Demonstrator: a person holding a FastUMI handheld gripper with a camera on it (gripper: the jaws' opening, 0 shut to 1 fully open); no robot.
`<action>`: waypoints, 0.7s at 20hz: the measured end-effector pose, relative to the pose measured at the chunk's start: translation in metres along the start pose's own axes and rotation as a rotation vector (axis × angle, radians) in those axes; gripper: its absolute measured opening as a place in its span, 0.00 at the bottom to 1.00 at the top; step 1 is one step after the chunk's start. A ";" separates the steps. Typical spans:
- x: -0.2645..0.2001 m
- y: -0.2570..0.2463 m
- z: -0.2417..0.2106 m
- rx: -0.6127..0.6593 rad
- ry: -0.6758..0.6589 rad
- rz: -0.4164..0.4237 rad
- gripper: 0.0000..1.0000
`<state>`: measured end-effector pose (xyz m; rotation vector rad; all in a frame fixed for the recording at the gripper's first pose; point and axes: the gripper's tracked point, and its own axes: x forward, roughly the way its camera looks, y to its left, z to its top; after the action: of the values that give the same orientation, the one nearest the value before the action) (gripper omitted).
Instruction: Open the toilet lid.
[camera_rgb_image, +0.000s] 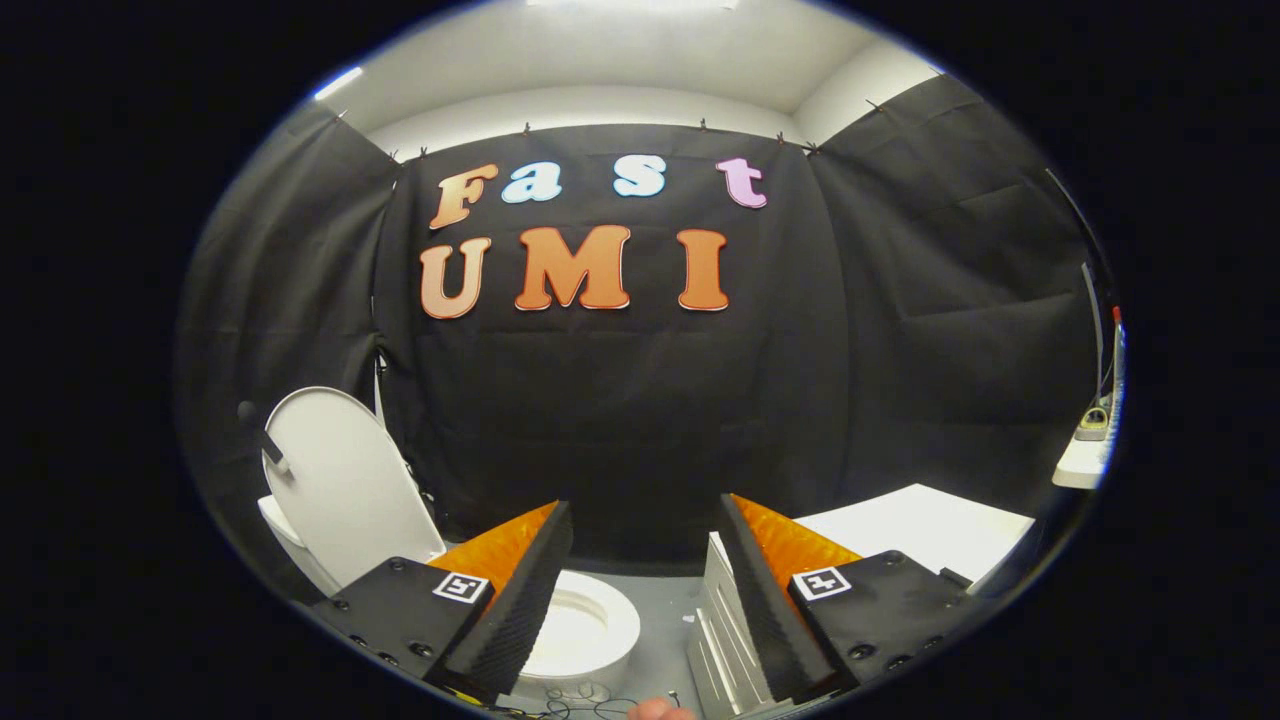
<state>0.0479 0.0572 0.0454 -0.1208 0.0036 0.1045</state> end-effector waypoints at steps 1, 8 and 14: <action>-0.005 -0.004 -0.002 0.003 -0.012 0.002 0.95; -0.023 -0.034 -0.038 0.019 -0.027 -0.053 0.95; -0.026 -0.040 -0.059 0.033 -0.016 -0.092 0.95</action>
<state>0.0264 0.0080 -0.0085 -0.0875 -0.0163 0.0134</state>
